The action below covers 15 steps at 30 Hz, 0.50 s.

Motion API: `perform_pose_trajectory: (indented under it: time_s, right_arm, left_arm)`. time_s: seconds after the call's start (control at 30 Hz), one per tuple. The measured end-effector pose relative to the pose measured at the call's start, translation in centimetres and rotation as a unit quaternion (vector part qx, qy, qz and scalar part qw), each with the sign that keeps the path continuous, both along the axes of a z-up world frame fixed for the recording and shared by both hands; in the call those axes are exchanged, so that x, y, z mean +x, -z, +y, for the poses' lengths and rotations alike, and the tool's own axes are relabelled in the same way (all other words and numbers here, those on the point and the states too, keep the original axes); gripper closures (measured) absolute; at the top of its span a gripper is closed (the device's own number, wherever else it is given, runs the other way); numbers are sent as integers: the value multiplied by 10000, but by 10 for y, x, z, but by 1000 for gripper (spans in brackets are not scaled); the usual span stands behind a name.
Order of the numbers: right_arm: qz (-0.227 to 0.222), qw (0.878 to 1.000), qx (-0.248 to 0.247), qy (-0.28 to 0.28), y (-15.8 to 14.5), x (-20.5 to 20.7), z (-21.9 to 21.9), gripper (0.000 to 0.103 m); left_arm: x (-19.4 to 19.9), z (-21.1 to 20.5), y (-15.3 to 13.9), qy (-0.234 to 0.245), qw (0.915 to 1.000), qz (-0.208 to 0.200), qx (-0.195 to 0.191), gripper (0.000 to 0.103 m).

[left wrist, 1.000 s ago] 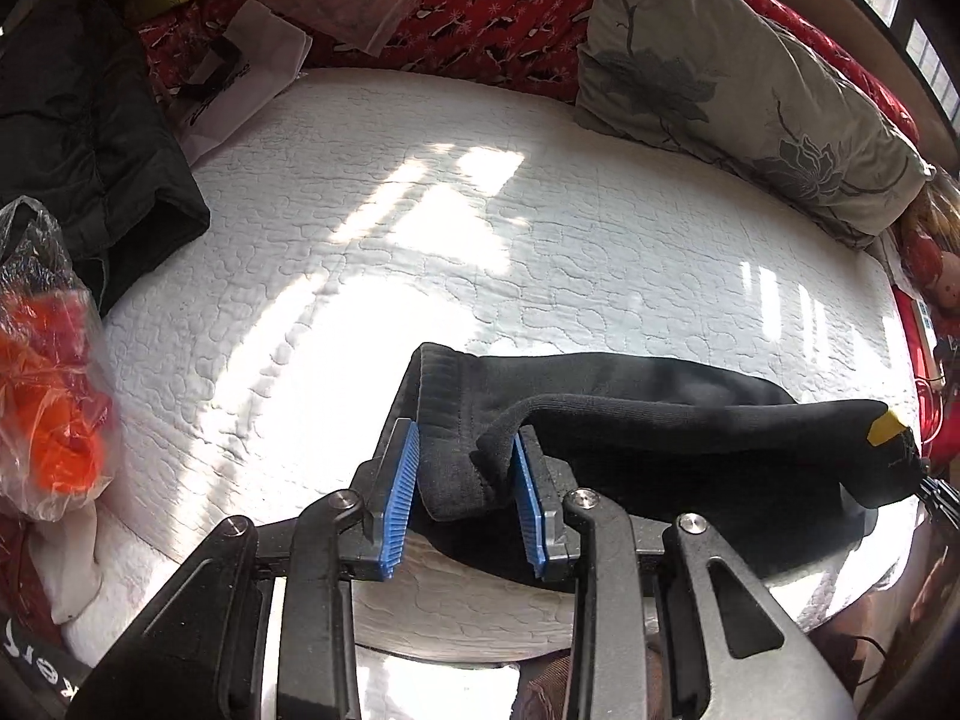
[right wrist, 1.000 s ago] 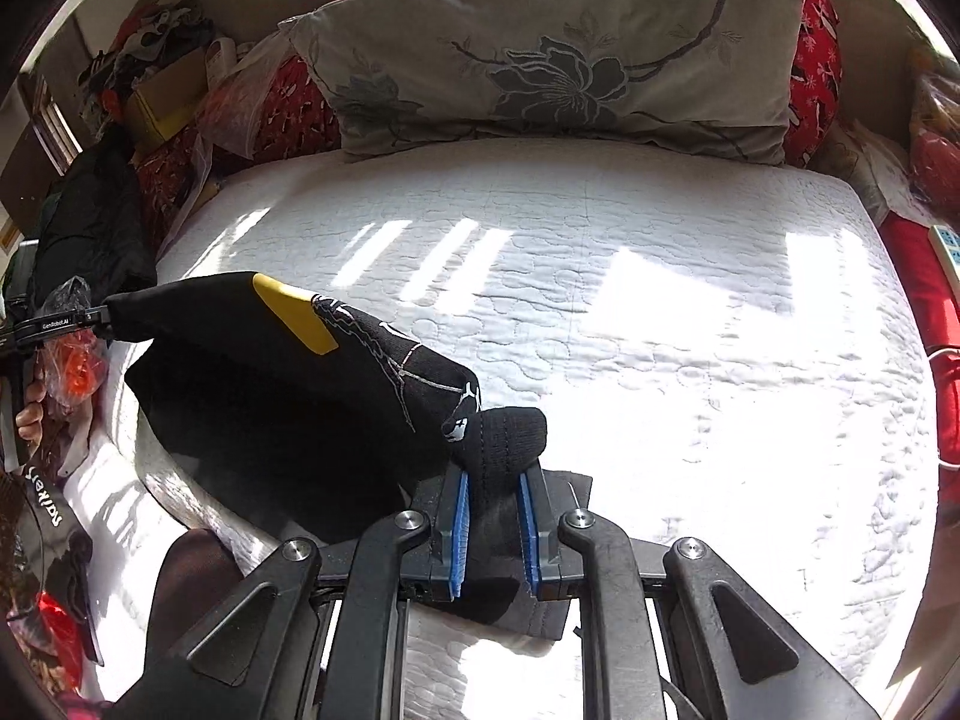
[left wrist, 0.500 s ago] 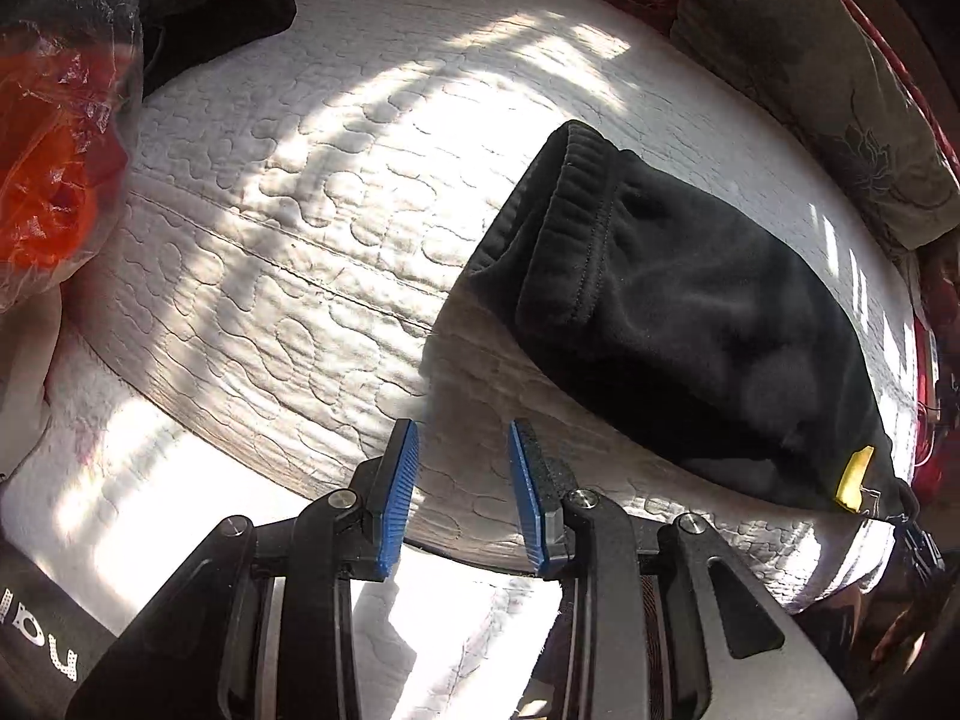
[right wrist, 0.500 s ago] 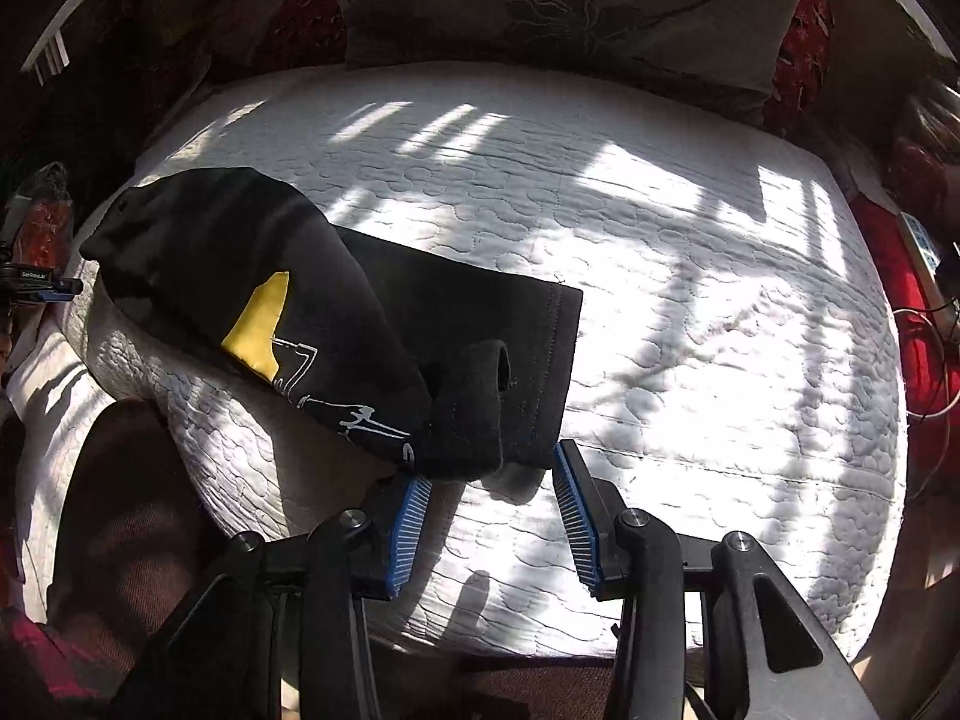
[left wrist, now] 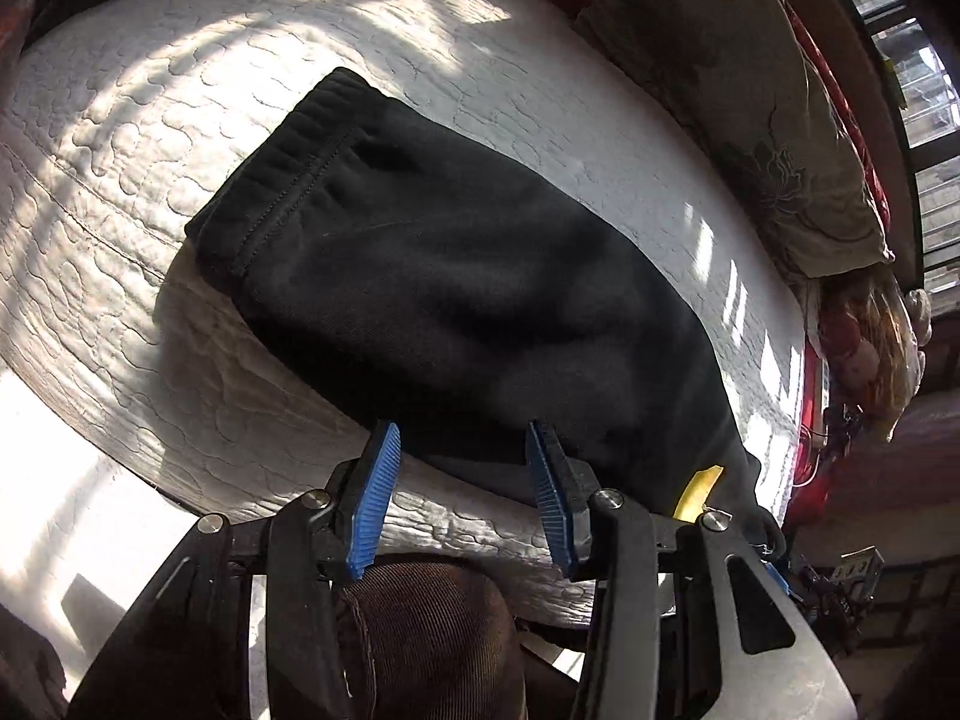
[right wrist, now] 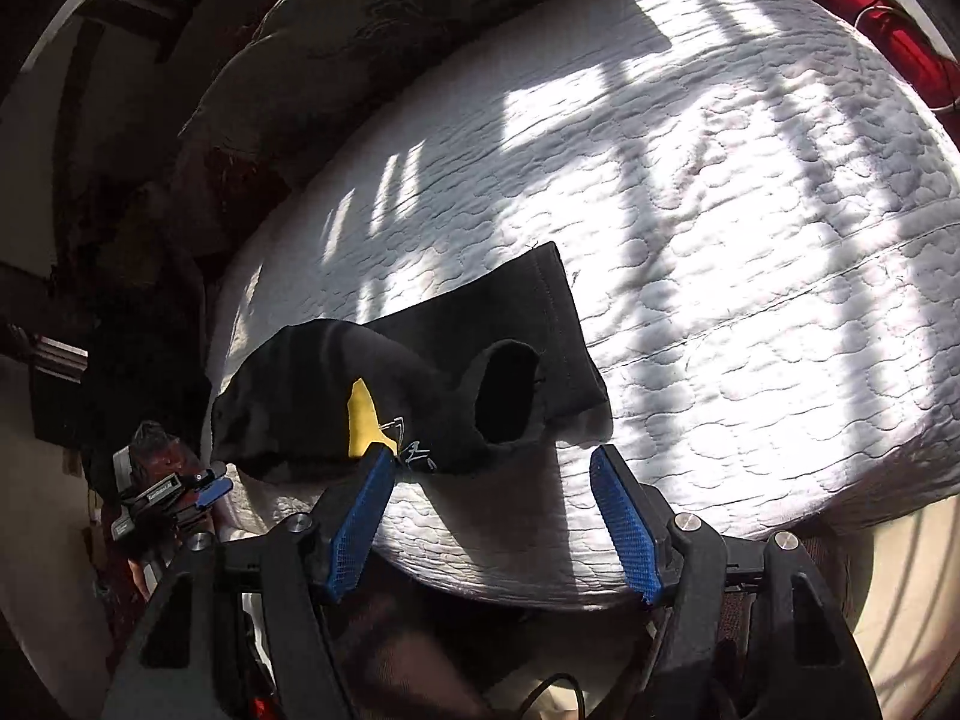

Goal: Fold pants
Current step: 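Lift the hems with both grippers and fold them over toward the waistband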

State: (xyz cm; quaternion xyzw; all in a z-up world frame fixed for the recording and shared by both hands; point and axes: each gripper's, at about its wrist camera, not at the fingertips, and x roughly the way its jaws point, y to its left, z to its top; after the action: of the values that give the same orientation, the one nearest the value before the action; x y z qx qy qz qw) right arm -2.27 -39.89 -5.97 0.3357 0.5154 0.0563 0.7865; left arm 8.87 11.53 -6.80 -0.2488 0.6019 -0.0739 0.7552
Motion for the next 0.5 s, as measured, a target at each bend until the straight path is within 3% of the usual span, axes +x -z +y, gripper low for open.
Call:
perform_pose_trajectory:
  time_s: [0.07, 0.2, 0.37, 0.5]
  right_arm:
    - [108, 9993, 343, 133, 6, -1, -2, 30]
    - [291, 9953, 814, 442, 17, -2, -3, 26]
    - [453, 9891, 1185, 754, 32, 4, 1, 26]
    - [510, 9776, 1766, 1022, 45, 15, 10, 26]
  left_arm:
    - [4, -1, 6, -142, 9996, 95, -221, 61]
    - [12, -8, 10, -278, 9990, 171, -298, 61]
    - [15, -16, 15, -257, 9993, 233, -135, 61]
    - [16, -13, 18, -349, 9989, 272, -130, 61]
